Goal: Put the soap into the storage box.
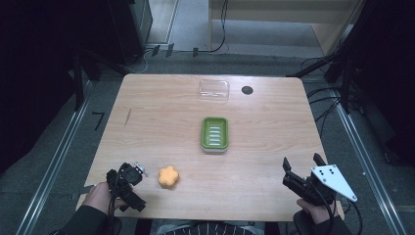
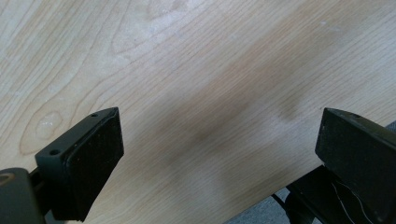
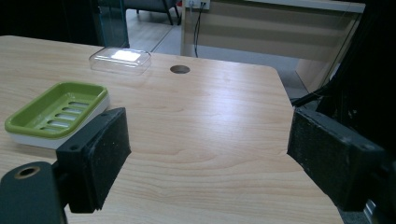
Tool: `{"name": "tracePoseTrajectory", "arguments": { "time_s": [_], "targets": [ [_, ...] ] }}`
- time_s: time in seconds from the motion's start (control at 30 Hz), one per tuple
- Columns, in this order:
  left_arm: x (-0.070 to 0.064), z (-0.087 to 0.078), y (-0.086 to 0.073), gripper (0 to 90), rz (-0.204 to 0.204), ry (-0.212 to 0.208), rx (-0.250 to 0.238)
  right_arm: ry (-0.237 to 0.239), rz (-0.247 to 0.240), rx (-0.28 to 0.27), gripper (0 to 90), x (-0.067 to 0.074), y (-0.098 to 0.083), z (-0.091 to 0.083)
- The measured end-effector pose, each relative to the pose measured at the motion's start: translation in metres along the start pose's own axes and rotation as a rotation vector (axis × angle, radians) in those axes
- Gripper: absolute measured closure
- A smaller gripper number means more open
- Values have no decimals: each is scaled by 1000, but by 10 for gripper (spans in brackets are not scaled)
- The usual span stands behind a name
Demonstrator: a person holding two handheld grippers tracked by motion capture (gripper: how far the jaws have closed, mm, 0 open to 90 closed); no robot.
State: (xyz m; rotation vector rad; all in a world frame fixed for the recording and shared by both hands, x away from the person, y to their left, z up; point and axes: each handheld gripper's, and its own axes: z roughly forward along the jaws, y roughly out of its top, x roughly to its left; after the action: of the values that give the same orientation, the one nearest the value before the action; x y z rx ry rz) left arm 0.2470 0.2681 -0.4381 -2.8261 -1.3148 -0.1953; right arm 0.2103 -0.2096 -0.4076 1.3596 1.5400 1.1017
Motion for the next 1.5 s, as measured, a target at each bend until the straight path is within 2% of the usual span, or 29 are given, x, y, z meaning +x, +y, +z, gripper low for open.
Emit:
{"name": "tracePoseTrajectory", "arguments": {
  "time_s": [0.37,0.57,0.67,0.73,0.87,0.97,1.13,1.2,1.43,1.5],
  "targets": [
    [-1,0,5,12,10,-1,8,-2,7,-1,137,-2,-1,0],
    [-2,-2,4,10,10,-1,-14,7,18,-8,137,-4,-2,1],
    [-3,-3,4,6,10,-5,-22,12,8,-11,137,-3,-1,2],
    [-4,-5,4,5,9,-12,-47,12,12,-8,137,-2,-1,2],
    [-6,-5,5,5,16,-32,-62,13,2,-11,137,1,0,1],
    [-9,-7,8,5,37,-47,-69,14,1,-9,137,2,1,2],
    [-13,-11,20,5,53,-41,-105,15,1,-6,137,1,1,3],
    [-15,-12,26,5,72,-38,-113,16,1,-9,137,1,1,2],
    [-24,-12,43,0,125,-35,-119,15,0,-6,137,1,0,1],
    [-26,-11,46,0,129,-35,-124,15,-2,-6,137,2,0,1]
  ]
}}
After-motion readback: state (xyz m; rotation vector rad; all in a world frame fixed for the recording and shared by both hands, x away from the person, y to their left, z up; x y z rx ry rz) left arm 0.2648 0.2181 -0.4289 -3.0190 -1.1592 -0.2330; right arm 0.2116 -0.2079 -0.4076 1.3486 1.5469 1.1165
